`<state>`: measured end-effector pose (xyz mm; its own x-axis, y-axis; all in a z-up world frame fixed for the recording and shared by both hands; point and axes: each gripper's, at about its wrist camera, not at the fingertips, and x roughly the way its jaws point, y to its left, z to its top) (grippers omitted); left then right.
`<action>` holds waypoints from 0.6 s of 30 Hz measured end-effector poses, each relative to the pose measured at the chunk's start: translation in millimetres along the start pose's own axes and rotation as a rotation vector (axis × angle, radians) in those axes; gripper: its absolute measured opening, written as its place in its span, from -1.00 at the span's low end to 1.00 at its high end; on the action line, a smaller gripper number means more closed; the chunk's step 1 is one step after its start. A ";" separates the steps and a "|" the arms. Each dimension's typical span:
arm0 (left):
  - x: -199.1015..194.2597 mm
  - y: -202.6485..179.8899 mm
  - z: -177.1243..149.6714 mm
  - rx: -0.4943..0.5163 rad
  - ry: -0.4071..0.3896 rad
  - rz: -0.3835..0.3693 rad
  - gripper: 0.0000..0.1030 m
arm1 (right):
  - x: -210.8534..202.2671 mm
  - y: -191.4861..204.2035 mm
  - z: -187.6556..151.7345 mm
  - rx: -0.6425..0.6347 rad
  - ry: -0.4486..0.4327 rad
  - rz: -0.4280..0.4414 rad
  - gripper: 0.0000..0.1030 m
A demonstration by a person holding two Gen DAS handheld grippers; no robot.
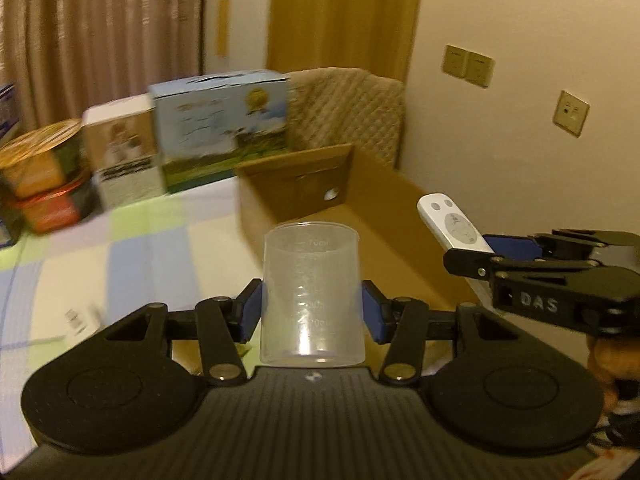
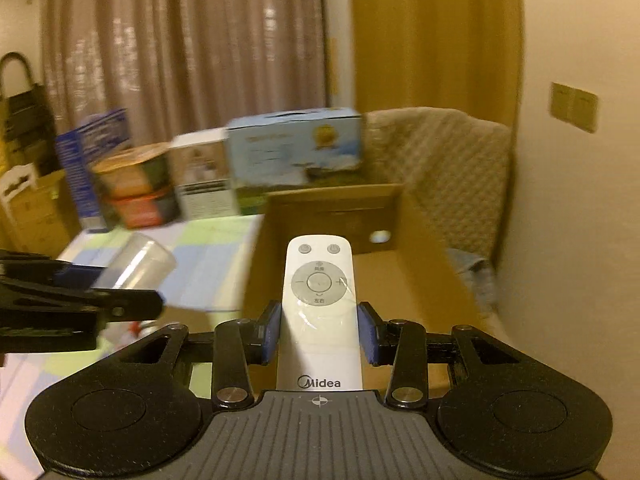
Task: Organize rigid objects
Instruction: 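Carry remote and cup into the cardboard box, opening the left then right tool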
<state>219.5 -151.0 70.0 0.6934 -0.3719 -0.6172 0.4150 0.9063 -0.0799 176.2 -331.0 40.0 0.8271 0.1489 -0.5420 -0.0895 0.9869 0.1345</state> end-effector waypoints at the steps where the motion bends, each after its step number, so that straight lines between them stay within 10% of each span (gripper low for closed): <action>1: 8.5 -5.9 4.5 0.011 0.004 -0.008 -0.10 | 7.2 -12.7 4.2 0.013 0.009 -0.013 -0.27; 14: 99.0 -39.7 5.2 0.088 0.093 -0.036 -0.09 | 58.4 -78.7 -1.8 0.117 0.114 -0.022 -0.27; 18: 97.7 -37.8 7.1 0.065 0.061 -0.015 0.32 | 66.9 -81.1 -6.1 0.127 0.126 -0.026 -0.27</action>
<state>275.7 -223.1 18.4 0.6505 -0.3707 -0.6629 0.4641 0.8849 -0.0394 235.4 -400.7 -12.3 0.7514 0.1381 -0.6452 0.0080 0.9759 0.2182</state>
